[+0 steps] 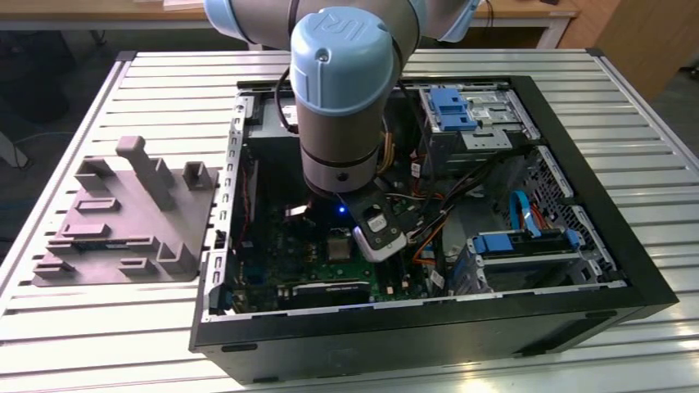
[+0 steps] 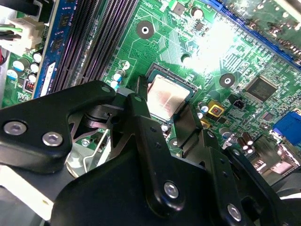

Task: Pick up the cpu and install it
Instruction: 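Place the cpu into insertion slot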

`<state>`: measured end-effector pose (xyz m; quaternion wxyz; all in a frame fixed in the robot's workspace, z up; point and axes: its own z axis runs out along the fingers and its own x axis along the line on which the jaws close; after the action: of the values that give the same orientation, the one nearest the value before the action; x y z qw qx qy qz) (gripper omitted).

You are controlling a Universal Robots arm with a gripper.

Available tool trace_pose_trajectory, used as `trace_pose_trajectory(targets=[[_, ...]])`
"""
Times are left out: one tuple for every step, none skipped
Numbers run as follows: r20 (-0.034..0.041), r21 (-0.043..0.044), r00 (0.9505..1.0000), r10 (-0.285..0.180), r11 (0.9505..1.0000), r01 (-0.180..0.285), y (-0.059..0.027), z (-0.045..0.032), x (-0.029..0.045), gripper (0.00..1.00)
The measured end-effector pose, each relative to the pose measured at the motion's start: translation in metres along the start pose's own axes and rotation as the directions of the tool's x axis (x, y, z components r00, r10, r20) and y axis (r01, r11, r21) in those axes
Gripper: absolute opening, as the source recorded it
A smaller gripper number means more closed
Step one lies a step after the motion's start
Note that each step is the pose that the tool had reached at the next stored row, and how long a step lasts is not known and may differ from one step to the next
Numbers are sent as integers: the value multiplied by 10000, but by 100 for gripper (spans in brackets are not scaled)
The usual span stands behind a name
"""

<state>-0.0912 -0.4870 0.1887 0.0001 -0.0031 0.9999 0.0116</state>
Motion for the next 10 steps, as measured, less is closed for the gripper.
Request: trace_pose_trajectory(targets=[[0,0,10000,0,10000,0,0,0,0,47],[0,0,10000,0,10000,0,0,0,0,47],[0,0,10000,0,10000,0,0,0,0,47],[1,-3,10000,0,10000,0,1,1,0,47],[2,-4,10000,-1,10000,1,1,2,-1,48],[1,-3,10000,0,10000,0,1,2,0,48],[1,-3,10000,0,10000,0,1,2,0,54],[1,-2,10000,0,10000,0,0,2,0,54],[0,-1,10000,0,10000,0,0,1,0,54],[0,-1,10000,0,10000,0,0,1,0,54]])
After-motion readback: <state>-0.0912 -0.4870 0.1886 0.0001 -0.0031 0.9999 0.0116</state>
